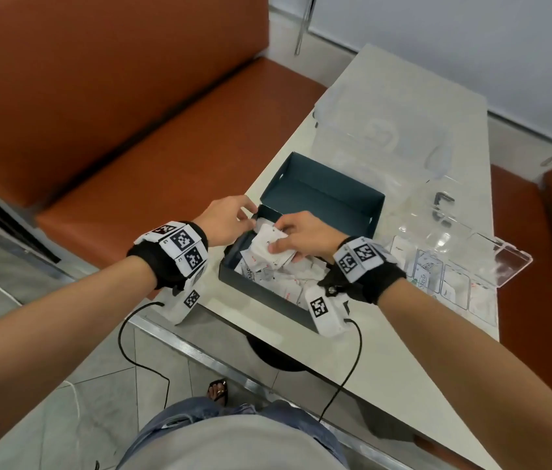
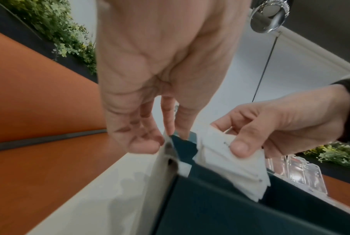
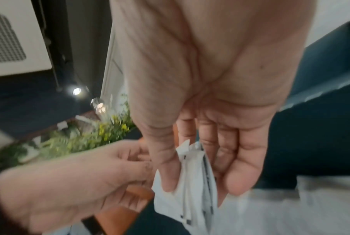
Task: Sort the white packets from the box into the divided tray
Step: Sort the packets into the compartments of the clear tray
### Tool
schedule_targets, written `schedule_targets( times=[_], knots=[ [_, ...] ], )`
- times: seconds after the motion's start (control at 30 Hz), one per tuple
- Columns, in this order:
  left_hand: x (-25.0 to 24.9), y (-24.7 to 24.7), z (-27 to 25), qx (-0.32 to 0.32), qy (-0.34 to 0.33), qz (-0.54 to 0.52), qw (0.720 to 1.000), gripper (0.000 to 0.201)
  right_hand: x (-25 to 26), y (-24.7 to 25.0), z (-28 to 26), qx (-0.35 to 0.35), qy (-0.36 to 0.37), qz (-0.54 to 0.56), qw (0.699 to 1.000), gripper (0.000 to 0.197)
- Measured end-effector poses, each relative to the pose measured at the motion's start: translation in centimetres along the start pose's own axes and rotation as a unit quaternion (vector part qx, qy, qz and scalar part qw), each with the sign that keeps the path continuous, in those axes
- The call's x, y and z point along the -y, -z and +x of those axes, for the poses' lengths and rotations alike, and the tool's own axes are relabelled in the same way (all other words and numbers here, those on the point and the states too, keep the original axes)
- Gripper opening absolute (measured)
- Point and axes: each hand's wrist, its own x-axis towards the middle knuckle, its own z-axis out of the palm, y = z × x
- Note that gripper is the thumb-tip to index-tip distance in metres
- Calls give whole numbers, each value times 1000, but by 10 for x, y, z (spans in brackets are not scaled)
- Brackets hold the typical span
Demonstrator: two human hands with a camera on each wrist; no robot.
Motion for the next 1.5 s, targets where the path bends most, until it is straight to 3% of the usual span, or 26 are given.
schedule_targets(
  times=[0.1, 0.17, 0.3, 0.4, 0.5, 0.6, 0.67, 0.73, 0.8, 0.93, 1.1, 1.3, 1.5],
  knots=[
    [-25, 7, 7, -62, -53, 14, 997, 25, -6, 31, -28, -51, 8, 101, 994, 20],
    [-47, 11, 10, -75, -80, -33, 993, 24, -7, 51, -49, -82, 21, 139, 987, 21],
    [-104, 10, 10, -56, -101, -193, 974, 28, -9, 84, -90, -134, 64, 234, 961, 20],
    [-144, -3, 6, 4, -97, -310, 946, 40, -13, 101, -116, -163, 102, 300, 934, 28],
    [-172, -24, 0, 129, -74, -420, 895, 53, -23, 108, -134, -191, 124, 349, 909, 35],
    [-187, -51, 2, 278, -50, -514, 810, 69, -35, 109, -143, -225, 116, 367, 895, 29],
    [-197, -68, 4, 345, -44, -557, 755, 73, -47, 109, -147, -252, 98, 367, 890, 30],
    [-206, -81, 6, 374, -46, -583, 720, 59, -57, 109, -150, -285, 81, 345, 890, 31],
    [-213, -91, 7, 375, -53, -598, 706, 42, -66, 110, -152, -335, 58, 272, 900, 28],
    [-226, -109, 10, 322, -25, -609, 724, 28, -88, 123, -158, -383, 30, 165, 908, 31],
    [-235, -120, 14, 255, -31, -536, 805, 21, -111, 144, -171, -363, 5, 115, 925, 32],
    [-240, -132, 20, 241, -78, -413, 875, 30, -134, 157, -180, -354, 7, 181, 917, 17],
    [-240, -143, 29, 200, -68, -385, 898, 21, -152, 160, -175, -363, -24, 252, 897, 10]
  ],
)
